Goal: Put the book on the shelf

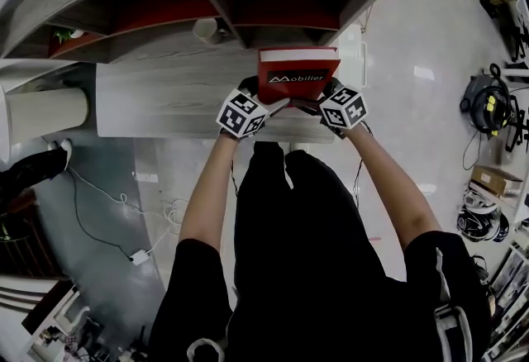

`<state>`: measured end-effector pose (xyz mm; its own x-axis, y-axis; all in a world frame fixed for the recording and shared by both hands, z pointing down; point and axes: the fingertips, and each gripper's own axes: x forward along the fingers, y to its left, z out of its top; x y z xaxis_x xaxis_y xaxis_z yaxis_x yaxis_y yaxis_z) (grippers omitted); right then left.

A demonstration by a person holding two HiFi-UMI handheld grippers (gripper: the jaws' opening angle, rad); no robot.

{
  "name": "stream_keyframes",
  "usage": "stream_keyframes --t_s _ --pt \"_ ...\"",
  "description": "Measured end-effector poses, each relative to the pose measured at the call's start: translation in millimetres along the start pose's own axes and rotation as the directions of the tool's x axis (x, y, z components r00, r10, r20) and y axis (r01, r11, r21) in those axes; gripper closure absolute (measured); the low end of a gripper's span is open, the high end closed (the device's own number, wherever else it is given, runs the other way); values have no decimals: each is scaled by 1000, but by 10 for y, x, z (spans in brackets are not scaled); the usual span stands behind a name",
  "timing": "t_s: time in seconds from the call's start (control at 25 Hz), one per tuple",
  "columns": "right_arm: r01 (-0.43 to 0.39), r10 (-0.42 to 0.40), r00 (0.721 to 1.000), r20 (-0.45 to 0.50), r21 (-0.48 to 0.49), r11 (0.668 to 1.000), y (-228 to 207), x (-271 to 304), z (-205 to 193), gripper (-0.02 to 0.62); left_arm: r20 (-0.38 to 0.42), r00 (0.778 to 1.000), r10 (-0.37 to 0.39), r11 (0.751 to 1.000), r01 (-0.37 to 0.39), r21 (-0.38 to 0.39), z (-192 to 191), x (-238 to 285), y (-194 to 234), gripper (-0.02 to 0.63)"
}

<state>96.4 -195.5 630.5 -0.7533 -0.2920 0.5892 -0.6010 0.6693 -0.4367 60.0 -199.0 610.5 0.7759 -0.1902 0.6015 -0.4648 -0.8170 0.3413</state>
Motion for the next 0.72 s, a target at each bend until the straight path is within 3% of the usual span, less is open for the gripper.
stream_keyframes --t_s 0.32,0.72 --pt "68 -70 997 -37 -40 997 -312 214 47 241 -34 999 6 1000 -6 -4 -35 199 342 310" --pt "197 -210 976 -56 -182 963 -607 451 73 256 -87 996 27 1000 -26 13 -161 314 745 304"
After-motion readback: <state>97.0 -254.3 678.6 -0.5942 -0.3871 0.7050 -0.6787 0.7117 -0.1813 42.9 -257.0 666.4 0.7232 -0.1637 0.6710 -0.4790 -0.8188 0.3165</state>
